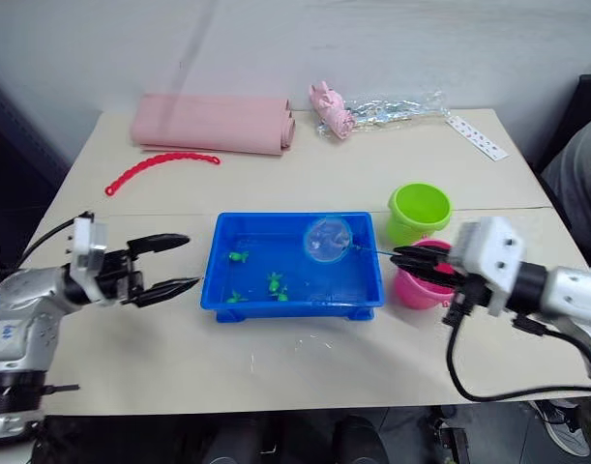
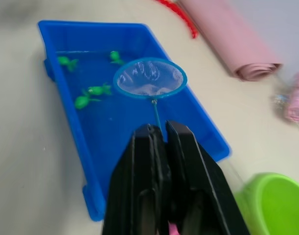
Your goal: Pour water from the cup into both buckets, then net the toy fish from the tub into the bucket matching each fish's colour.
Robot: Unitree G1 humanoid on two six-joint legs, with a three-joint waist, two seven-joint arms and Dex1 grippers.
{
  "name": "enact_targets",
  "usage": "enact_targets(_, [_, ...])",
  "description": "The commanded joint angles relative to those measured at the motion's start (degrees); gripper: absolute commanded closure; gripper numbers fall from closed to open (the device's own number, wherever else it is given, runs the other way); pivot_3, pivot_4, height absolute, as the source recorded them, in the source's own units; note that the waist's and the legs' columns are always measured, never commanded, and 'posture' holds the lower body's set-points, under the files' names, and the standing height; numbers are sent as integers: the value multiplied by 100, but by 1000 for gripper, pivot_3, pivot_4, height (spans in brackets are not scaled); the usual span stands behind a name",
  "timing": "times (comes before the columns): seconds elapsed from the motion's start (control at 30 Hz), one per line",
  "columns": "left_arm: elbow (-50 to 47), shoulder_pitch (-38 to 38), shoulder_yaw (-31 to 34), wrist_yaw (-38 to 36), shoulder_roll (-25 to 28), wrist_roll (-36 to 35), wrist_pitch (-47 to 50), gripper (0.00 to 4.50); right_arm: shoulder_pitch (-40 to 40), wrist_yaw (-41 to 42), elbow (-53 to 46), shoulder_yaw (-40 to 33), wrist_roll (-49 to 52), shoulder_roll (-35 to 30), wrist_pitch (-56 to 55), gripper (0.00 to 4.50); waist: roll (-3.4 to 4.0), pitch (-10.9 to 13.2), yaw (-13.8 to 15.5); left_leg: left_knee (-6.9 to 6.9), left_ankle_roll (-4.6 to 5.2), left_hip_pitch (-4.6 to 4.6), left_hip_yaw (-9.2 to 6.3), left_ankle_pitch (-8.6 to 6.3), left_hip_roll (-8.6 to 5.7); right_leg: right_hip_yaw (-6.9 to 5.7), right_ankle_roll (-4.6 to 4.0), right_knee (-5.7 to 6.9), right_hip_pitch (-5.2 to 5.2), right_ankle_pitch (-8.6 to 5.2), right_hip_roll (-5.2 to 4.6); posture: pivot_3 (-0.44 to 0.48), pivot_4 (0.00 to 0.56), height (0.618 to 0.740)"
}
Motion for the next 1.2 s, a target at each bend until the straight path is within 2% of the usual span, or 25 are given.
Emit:
enact_targets(0.03, [-219, 409, 330, -189, 251, -62, -183, 31, -537, 501, 630, 678, -756, 98, -433, 4500, 0, 0, -7, -3, -1, 0, 0, 0, 0, 0, 0, 0, -1, 0, 0, 0, 150, 740])
enact_targets(0.13, [-474, 771, 505, -64, 331, -252, 116, 31, -1155, 762, 1266, 1309, -1270, 486, -675, 4500, 0, 1, -2, -7, -2, -1, 0, -2, 1, -1, -1, -2, -4, 0, 0, 0, 150, 740])
enact_targets(0.37, [-1273, 1399, 755, 168, 374, -612, 731, 31, -2052, 1528, 2162, 2141, -2042, 930, -1077, 4500, 2, 1, -15, 1, 0, -2, -1, -5, 2, -1, -1, 2, -3, 0, -5, 0, 150, 740])
enact_targets(0.53, [-1428, 1444, 686, 201, 401, -562, 763, 31, -2472, 1980, 2539, 2558, -2335, 1247, -995, 4500, 1, 1, -54, -1, -1, 0, 0, -5, 2, -1, -1, 6, -4, 0, -3, 0, 150, 740])
enact_targets(0.77, [-1301, 1152, 418, 69, 538, -437, 725, 31, -2644, 2060, 2558, 2581, -2173, 1858, -459, 4500, 1, 1, -112, -2, -2, -1, -1, -5, 2, -4, -1, 6, -4, 0, -2, 0, 150, 740])
enact_targets(0.93, [-1186, 985, 296, 19, 612, -382, 693, 31, -2536, 2326, 2587, 2550, -2124, 1886, -382, 4500, 1, 1, -121, -4, -4, -1, 0, -8, 1, -3, 0, 6, -5, 0, -2, 0, 150, 740])
enact_targets(1.2, [-1127, 899, 302, 80, 581, -388, 703, 31, -2347, 2296, 2418, 2279, -1842, 1936, -58, 4500, 2, 1, -124, -6, -5, -1, 0, -9, 1, -3, -1, 5, -7, 0, -1, 0, 150, 740])
